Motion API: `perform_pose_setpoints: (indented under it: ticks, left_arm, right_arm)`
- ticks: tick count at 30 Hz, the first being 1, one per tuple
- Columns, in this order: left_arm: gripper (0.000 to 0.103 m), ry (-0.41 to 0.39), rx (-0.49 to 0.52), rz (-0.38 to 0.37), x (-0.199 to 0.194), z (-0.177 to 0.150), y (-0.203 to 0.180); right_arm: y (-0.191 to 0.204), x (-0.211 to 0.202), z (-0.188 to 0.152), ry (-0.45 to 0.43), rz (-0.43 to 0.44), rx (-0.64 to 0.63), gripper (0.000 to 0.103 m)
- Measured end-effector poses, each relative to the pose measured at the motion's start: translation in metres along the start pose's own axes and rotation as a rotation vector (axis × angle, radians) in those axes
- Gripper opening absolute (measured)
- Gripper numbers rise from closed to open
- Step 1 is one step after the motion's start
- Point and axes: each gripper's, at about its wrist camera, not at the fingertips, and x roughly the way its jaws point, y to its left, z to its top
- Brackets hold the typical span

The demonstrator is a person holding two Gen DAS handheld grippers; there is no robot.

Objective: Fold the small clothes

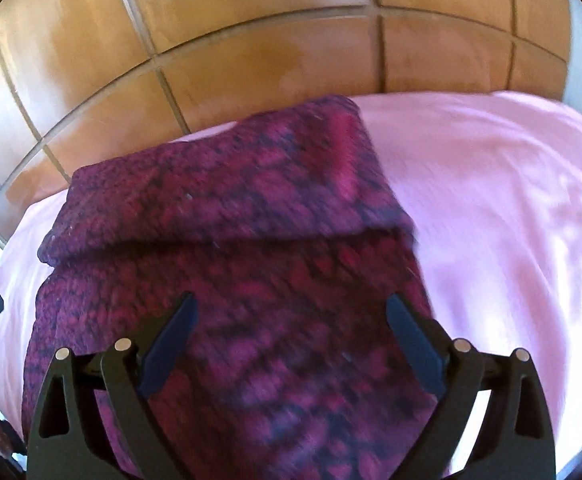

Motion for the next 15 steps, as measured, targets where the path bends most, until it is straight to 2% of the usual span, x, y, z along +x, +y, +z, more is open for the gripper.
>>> perform_pose_setpoints:
  ticks: [8,15]
  left_arm:
    - [0.064,0.087,-0.027,0.024,0.005,-0.036,0.022]
    - [0.064,0.151,-0.051,-0.023,-0.012,-0.073,0.047]
  right_arm:
    - [-0.027,-0.032,-0.033,0.013,0.053,0.019,0.097]
    - [-0.051,-0.044,-0.069,0.070,0.155,0.068,0.096]
